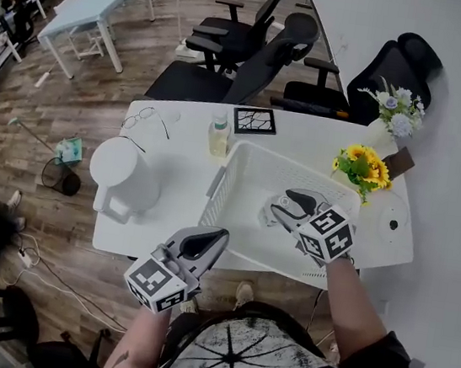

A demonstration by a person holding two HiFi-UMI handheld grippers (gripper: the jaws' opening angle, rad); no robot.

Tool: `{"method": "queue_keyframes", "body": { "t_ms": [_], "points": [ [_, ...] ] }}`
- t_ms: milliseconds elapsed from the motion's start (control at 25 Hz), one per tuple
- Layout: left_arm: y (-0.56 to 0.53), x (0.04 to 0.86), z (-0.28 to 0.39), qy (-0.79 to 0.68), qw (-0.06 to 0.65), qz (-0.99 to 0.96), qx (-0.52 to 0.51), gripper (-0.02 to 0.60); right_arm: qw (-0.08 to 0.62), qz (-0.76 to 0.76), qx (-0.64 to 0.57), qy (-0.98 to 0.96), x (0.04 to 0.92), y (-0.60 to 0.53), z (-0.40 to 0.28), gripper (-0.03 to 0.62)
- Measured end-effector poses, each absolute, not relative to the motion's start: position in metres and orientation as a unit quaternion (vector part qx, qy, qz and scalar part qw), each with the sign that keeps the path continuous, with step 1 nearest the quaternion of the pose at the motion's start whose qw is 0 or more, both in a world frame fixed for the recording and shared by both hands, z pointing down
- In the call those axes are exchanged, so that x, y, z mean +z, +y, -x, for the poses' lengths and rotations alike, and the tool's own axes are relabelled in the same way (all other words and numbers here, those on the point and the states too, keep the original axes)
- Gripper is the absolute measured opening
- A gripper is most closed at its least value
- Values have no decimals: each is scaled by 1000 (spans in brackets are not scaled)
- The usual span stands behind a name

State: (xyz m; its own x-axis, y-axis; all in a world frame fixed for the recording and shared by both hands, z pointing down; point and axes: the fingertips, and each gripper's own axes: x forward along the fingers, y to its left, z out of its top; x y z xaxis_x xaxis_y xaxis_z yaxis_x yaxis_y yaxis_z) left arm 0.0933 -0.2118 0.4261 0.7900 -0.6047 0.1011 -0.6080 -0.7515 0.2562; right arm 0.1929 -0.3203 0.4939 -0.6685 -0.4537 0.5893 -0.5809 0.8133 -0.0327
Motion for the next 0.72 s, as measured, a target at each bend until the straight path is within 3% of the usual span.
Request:
{"method": "queue_keyframes", "body": {
  "t_ms": [720],
  "points": [
    [-203, 427, -86, -299, 135, -945, 8, 11, 257, -307, 112, -910, 504, -328, -190, 163]
  ]
}}
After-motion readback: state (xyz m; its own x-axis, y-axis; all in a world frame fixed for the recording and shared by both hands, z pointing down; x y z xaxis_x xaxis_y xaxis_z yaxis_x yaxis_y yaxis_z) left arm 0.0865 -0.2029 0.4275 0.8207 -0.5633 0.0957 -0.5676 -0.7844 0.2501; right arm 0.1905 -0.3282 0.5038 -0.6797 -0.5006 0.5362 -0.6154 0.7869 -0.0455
